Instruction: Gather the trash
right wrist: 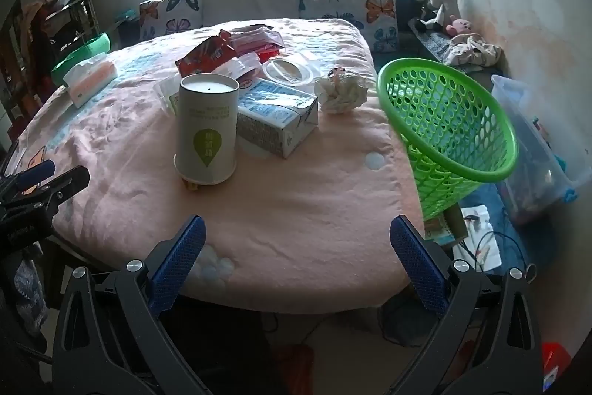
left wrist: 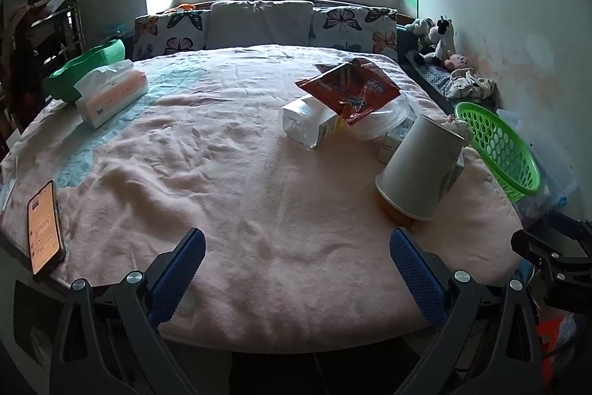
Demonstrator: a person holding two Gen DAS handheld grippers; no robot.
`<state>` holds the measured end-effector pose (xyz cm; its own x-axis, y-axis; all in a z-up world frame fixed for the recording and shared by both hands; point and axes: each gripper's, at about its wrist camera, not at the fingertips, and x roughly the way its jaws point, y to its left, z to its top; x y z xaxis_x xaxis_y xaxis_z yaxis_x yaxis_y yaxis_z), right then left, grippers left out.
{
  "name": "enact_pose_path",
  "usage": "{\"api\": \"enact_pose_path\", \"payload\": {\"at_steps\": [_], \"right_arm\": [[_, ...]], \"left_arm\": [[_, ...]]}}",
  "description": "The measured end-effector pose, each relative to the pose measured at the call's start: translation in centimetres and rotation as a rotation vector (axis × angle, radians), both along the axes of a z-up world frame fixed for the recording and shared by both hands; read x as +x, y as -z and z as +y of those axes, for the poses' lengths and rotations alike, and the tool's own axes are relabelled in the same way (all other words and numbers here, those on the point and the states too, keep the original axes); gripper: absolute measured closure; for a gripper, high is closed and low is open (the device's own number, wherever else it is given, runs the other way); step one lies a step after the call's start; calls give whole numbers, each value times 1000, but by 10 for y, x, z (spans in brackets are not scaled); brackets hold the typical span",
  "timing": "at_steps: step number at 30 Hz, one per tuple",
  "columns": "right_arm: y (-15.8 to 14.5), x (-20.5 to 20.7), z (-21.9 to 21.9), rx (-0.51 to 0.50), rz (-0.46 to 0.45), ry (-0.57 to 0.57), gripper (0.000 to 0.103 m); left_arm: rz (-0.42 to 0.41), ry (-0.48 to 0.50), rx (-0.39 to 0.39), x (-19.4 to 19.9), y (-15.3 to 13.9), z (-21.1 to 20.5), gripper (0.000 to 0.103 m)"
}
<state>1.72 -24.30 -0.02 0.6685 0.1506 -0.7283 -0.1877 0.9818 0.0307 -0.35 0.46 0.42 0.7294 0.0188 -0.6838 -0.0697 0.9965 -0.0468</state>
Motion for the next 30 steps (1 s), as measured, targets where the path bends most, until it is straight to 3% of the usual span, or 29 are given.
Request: {"api": "enact_pose_path", "payload": {"at_steps": [30], "right_arm": [[4, 3, 1, 7, 10, -8, 4]], "left_arm": [[-16, -38, -17, 2, -3, 10, 6]]}}
